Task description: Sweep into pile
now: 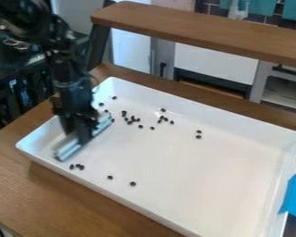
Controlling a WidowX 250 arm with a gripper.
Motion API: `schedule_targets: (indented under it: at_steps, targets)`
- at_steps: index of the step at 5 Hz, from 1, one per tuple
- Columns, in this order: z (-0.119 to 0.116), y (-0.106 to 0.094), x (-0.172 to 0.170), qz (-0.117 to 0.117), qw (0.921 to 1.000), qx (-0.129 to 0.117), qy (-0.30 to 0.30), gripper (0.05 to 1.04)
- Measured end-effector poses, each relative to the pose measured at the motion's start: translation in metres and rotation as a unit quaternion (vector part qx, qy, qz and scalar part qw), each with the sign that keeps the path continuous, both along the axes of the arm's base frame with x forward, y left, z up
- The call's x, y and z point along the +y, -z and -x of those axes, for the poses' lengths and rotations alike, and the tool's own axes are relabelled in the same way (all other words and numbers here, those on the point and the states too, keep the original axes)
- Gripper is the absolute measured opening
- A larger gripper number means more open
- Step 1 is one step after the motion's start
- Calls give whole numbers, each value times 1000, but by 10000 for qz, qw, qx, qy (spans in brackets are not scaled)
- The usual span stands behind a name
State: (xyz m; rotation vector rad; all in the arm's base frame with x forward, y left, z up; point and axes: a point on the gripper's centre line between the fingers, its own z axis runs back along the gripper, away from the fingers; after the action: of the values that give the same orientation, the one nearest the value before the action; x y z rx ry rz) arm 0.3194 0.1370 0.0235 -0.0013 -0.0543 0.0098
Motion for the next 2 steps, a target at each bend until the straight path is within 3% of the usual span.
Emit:
schedule_targets:
  at_steps: [1, 2]
  targets:
    - [5, -1, 8, 124, 9998, -30, -130, 371]
    - [-3, -26, -10, 255, 9987, -405, -179, 371]
